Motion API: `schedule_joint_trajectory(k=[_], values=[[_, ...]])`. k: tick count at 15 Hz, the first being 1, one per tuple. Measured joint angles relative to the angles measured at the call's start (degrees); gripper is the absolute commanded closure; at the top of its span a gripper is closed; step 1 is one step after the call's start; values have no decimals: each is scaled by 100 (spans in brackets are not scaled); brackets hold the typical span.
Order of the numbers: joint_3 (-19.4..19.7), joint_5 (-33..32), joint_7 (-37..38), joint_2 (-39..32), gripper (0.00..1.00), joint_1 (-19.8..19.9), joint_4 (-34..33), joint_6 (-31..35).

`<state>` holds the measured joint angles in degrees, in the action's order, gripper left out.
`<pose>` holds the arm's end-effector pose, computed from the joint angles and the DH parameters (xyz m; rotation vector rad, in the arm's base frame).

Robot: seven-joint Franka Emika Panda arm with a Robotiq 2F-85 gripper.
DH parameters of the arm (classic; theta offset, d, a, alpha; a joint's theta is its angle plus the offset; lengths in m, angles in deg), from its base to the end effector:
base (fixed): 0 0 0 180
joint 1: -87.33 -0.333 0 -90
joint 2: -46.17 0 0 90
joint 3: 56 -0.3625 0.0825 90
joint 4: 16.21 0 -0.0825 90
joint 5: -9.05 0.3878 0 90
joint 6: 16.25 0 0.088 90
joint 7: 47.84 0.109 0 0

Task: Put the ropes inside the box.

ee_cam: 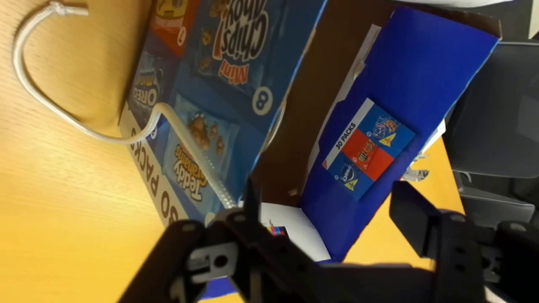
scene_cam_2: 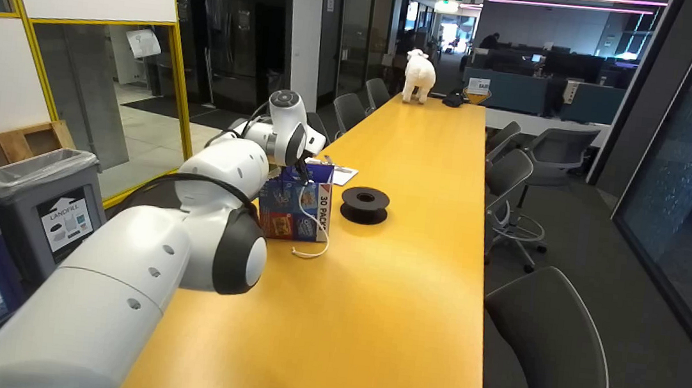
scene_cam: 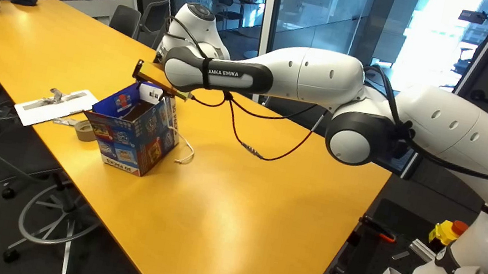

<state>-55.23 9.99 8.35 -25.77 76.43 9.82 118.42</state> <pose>0.8857 0.1674 0.3601 -2.4788 1.0452 -0.7427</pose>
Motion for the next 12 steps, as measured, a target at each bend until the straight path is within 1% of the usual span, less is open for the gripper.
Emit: schedule_joint_trajectory(k=[3,5,9,12], values=[[-3,0,-263,71,0,27,-12,-367],[-3,0,-460,179,0,45,-12,-729],[-8,0,-955,440,0,91,-10,-1681],[-71,14,-1488,631,0,171,-9,-2414]])
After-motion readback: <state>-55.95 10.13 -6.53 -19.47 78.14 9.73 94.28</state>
